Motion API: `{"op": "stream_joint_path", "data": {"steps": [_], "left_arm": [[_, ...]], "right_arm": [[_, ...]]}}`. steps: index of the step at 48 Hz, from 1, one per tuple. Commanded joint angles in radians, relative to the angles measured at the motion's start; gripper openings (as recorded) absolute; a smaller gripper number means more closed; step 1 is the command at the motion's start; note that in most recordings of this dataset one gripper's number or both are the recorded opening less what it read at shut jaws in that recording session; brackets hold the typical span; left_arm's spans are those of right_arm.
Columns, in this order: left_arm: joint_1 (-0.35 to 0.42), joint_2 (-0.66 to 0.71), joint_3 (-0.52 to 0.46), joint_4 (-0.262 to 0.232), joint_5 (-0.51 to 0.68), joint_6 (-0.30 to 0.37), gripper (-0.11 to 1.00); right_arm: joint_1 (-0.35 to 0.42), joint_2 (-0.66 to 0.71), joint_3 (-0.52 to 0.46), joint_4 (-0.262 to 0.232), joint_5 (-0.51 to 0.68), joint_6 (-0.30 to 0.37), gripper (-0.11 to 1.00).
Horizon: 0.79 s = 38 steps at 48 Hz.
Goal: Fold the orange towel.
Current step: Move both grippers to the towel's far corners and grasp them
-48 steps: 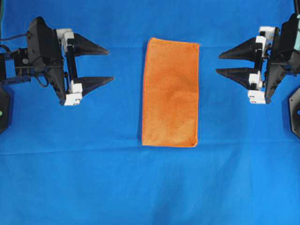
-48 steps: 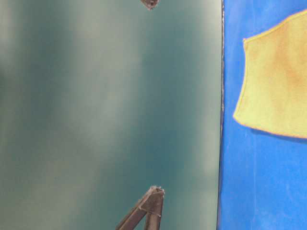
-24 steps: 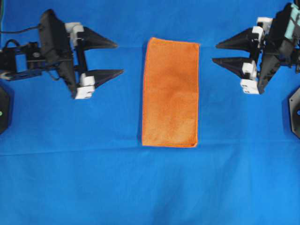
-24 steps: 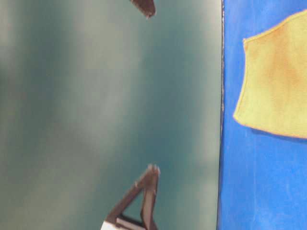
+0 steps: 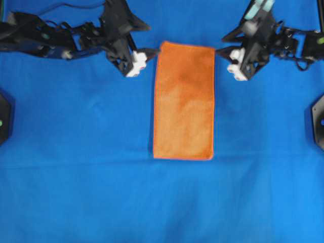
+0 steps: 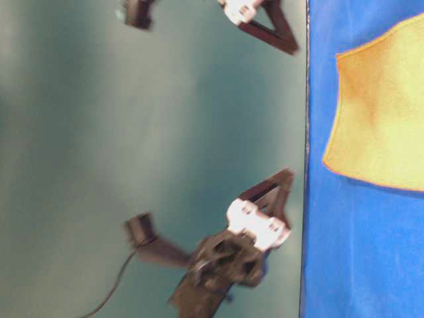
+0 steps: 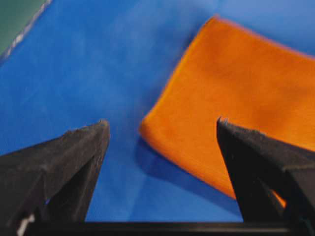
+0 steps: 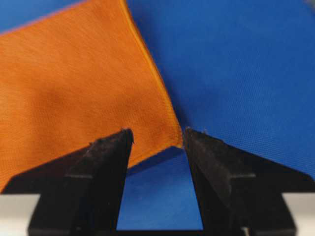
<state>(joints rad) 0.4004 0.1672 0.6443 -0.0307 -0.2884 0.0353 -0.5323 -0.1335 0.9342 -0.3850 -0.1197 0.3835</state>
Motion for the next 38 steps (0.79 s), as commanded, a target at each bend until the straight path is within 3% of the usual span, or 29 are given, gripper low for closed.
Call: {"op": "stream_joint_path", "data": {"steps": [1, 16, 31, 34, 38], "left_arm": [[0.018, 0.046, -0.049, 0.002, -0.015, 0.0, 0.85], [0.058, 0.216, -0.117, 0.002, -0.048, 0.0, 0.85], [0.069, 0.235, -0.098, 0.002, -0.04, -0.002, 0.81], [0.066, 0.233, -0.095, 0.002, -0.031, -0.002, 0.76], [0.057, 0.235, -0.095, 0.003, -0.025, 0.003, 0.59]], "right_arm": [[-0.018, 0.055, -0.037, -0.005, -0.028, -0.002, 0.53], [-0.046, 0.202, -0.084, -0.014, -0.074, -0.002, 0.53], [-0.048, 0.258, -0.1, -0.012, -0.087, 0.0, 0.51], [-0.044, 0.258, -0.1, -0.012, -0.087, 0.0, 0.48], [-0.043, 0.258, -0.1, -0.014, -0.087, -0.002, 0.35]]}}
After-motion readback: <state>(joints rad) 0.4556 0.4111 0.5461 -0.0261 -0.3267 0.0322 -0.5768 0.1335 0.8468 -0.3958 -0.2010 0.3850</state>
